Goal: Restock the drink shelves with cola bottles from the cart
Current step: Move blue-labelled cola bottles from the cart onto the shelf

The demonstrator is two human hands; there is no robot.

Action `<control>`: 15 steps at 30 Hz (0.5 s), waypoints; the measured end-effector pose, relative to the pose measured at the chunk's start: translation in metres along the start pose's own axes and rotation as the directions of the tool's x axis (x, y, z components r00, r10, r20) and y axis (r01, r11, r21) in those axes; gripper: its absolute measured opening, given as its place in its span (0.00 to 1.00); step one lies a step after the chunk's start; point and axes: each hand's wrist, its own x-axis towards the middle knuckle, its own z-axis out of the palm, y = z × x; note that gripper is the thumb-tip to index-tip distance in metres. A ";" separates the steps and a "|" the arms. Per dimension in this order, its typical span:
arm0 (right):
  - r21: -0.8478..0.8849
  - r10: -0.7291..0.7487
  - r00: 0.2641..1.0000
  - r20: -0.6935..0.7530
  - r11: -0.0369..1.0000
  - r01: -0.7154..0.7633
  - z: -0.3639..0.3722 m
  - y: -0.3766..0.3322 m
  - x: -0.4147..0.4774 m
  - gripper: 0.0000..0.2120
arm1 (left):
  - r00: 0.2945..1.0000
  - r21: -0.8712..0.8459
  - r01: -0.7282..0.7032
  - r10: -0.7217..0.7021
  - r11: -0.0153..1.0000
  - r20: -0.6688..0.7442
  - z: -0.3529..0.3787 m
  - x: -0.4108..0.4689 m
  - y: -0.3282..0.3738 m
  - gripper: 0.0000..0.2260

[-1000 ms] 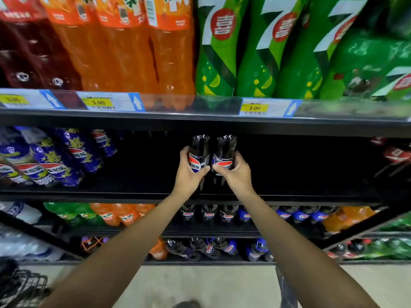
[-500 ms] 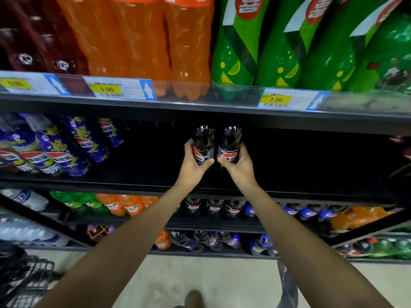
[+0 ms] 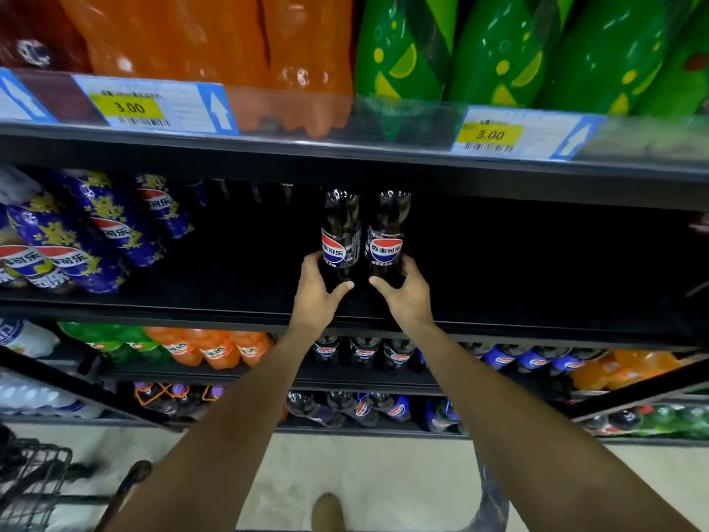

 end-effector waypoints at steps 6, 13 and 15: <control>-0.071 -0.108 0.991 -0.076 0.992 0.103 0.021 0.003 0.029 0.30 | 0.992 0.135 -0.058 0.072 0.989 -0.104 0.006 0.030 -0.010 0.32; -0.110 -0.154 0.979 -0.130 0.984 0.140 0.053 -0.003 0.079 0.28 | 0.971 0.190 -0.016 0.061 0.982 -0.232 0.012 0.086 -0.013 0.32; -0.126 -0.168 0.977 -0.135 0.980 0.151 0.059 -0.006 0.093 0.27 | 0.964 0.231 -0.015 0.075 0.973 -0.256 0.013 0.099 -0.015 0.32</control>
